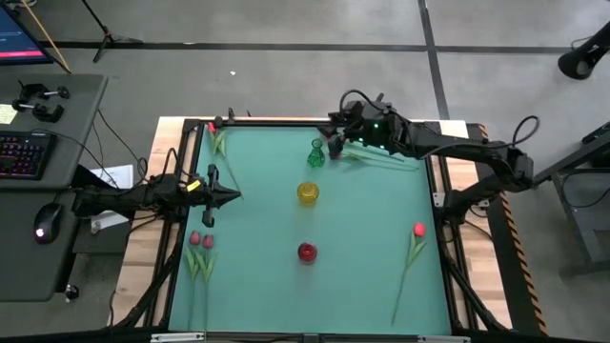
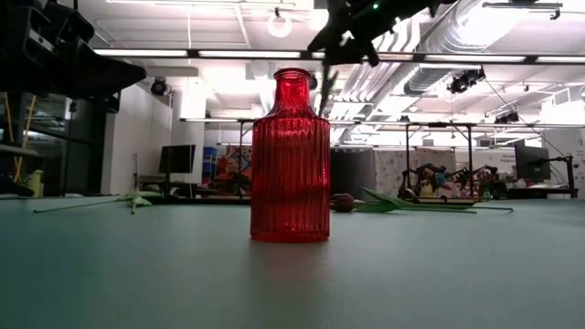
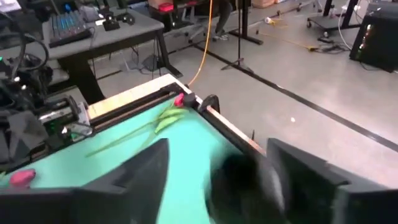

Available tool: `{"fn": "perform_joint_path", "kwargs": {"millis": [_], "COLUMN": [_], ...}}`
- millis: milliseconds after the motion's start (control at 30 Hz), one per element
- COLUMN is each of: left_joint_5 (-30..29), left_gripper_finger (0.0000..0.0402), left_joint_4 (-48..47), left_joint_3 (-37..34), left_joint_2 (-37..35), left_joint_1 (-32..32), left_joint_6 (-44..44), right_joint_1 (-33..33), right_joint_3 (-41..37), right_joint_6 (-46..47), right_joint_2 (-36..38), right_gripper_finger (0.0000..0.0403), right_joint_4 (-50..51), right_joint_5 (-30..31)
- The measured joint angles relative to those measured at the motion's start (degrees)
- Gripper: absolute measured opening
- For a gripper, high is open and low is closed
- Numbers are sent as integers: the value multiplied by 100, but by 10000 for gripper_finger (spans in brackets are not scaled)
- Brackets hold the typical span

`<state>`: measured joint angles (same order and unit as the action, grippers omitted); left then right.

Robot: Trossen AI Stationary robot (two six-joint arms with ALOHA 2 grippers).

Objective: Sort flowers into vase by color
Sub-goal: Put the right black flower into the green flower vase, then put the black flower into the green flower vase

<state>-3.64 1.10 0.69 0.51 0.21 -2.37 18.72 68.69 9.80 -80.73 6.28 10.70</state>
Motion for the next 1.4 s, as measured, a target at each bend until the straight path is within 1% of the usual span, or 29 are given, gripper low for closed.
{"fn": "perform_joint_path", "kwargs": {"millis": [100,200,367,667,767,900,1033,1200,1300,1400], "left_joint_5": [2,1,1,2,0,0,1,1,2,2], "left_gripper_finger": [0,0,0,0,0,0,0,0,0,0], "left_joint_4": [0,0,1,2,0,0,0,1,1,1], "left_joint_3": [0,0,-1,-2,0,-2,0,0,-1,-2], "left_joint_2": [0,0,-1,0,-1,0,-1,-1,-1,0], "left_joint_1": [2,1,1,2,2,2,1,0,2,1], "left_joint_6": [1,1,1,2,2,0,0,1,1,0], "right_joint_1": [0,0,-7,4,-101,-384,-875,-1668,-2166,-2612], "right_joint_3": [0,0,0,0,0,-4,-9,-11,-12,-13], "right_joint_6": [-109,-77,-7,252,486,870,1223,1576,1701,1752], "right_joint_2": [211,466,910,2149,2526,2831,2840,2527,2192,1707], "right_gripper_finger": [307,323,325,325,325,325,325,325,325,325], "right_joint_4": [576,1145,1563,1550,1731,2048,2377,2597,2663,2838], "right_joint_5": [0,0,0,250,89,-381,-893,-1418,-1447,-1419]}}
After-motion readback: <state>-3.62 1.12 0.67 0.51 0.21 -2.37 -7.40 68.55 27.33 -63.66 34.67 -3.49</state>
